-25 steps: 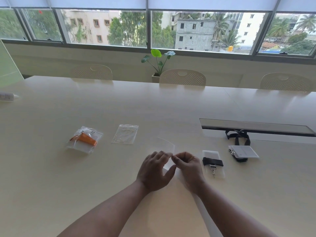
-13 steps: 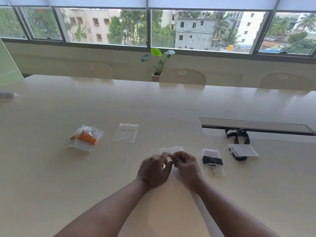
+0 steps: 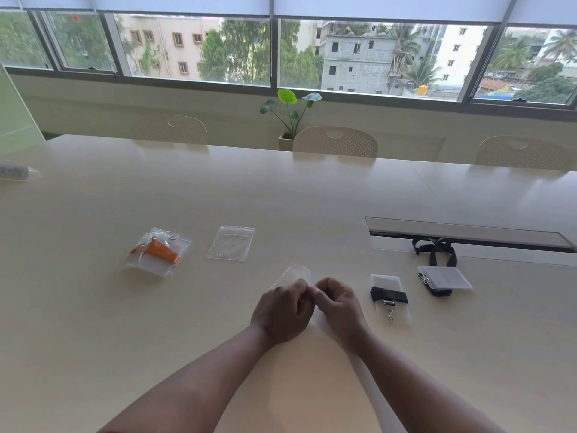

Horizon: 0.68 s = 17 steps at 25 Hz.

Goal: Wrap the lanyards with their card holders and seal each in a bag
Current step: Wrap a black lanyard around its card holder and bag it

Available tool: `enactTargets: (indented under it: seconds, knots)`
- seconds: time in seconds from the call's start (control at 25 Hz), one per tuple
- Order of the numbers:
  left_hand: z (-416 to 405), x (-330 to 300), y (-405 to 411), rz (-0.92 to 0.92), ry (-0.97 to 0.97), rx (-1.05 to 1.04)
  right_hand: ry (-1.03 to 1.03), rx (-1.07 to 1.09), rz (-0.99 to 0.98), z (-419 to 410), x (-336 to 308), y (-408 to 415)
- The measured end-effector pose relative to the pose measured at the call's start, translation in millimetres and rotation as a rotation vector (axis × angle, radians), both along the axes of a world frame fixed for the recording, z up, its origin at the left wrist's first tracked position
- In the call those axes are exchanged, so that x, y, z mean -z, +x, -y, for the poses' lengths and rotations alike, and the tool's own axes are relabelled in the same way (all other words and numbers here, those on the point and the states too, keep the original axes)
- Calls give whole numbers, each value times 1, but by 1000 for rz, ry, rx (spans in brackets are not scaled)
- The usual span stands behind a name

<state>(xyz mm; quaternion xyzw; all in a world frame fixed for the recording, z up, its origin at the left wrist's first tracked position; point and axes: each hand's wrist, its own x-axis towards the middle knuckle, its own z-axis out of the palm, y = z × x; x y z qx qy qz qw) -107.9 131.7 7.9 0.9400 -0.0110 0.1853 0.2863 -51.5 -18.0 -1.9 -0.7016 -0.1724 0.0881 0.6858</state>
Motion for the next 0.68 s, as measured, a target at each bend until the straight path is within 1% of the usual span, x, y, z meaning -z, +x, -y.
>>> enactTargets:
  seconds: [0.16,0.4,0.56,0.68]
  knots:
    - [-1,-1,1,-10,-19,6,-68,14,33,-3,0,0]
    - [-5,-1,5,-32,-128,-31,-172,23,109,-4,4,-1]
    - [-5,-1,6,-38,-122,-43,-203,20,171,-5,6,-2]
    - [-6,-2,6,-55,-119,-33,-211,35,143,-5,6,-1]
